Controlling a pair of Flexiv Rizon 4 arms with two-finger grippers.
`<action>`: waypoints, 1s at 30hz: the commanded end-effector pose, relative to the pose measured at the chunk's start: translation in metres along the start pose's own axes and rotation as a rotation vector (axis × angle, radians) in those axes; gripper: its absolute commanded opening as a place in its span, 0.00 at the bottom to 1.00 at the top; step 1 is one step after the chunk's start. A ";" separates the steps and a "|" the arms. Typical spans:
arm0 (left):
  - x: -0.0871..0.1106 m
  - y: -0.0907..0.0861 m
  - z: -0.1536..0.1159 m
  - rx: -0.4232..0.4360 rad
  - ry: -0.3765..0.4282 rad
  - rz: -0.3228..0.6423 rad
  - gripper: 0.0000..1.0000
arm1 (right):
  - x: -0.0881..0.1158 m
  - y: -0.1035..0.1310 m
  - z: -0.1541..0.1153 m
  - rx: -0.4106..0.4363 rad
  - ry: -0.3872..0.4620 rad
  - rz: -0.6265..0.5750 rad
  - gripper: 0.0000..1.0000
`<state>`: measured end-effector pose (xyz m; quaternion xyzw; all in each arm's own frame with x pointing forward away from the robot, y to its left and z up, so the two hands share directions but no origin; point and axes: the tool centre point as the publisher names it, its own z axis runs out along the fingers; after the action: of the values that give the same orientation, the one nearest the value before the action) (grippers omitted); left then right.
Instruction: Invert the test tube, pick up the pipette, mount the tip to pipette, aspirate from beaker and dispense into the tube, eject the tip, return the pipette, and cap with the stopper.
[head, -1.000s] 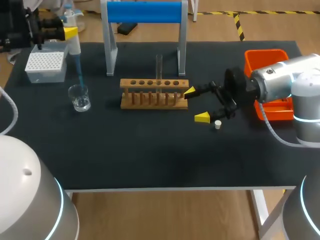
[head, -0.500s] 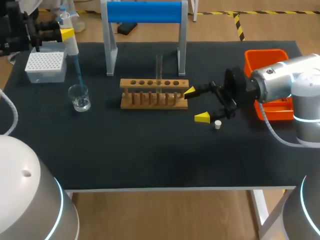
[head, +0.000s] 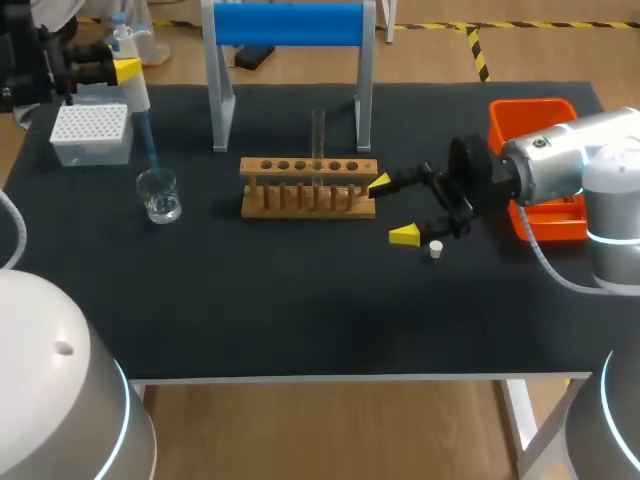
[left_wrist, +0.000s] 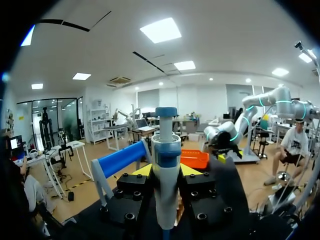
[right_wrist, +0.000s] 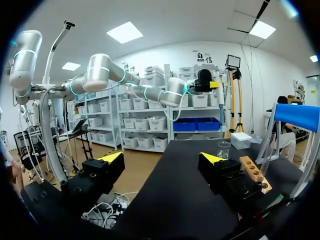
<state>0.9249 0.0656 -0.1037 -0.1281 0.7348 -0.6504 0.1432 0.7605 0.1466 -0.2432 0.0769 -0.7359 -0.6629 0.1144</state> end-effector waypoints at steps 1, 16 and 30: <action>0.000 0.000 0.000 0.001 0.000 0.001 0.00 | 0.000 0.000 -0.001 0.002 0.001 0.000 1.00; 0.000 0.000 0.000 0.001 0.000 0.001 0.00 | 0.000 0.000 -0.001 0.002 0.001 0.000 1.00; 0.000 0.000 0.000 0.001 0.000 0.001 0.00 | 0.004 0.005 0.008 0.049 -0.024 -0.010 1.00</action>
<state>0.9245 0.0664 -0.1036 -0.1278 0.7349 -0.6506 0.1428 0.7614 0.1473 -0.2465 0.0792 -0.7426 -0.6561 0.1088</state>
